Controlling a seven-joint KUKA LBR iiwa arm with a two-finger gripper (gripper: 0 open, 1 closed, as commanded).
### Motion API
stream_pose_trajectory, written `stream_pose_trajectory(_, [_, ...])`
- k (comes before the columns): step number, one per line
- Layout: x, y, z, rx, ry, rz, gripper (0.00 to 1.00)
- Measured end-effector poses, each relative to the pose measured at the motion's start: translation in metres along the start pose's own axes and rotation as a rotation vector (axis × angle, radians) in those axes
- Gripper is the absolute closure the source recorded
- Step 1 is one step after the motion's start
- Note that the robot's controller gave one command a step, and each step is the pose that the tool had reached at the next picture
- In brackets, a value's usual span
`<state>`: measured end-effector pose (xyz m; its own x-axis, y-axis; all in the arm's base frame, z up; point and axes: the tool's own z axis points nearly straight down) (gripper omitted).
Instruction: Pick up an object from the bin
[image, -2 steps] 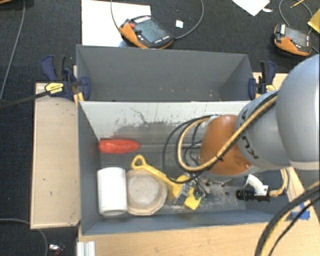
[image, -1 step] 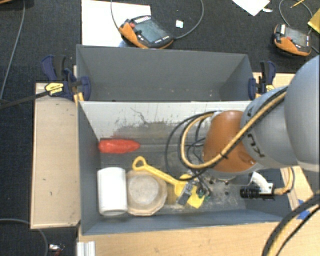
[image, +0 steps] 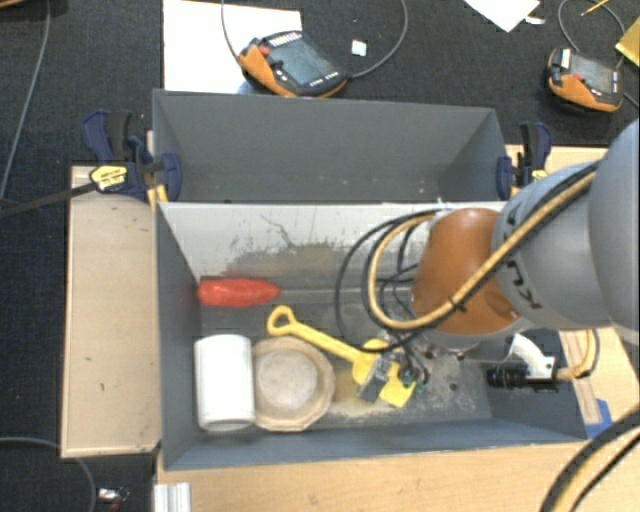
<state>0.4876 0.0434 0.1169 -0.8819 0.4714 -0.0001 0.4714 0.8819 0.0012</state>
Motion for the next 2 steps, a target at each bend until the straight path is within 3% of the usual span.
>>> stream_pose_trajectory(2, [0.0,0.0,-0.017,-0.001,-0.001,-0.002,1.0])
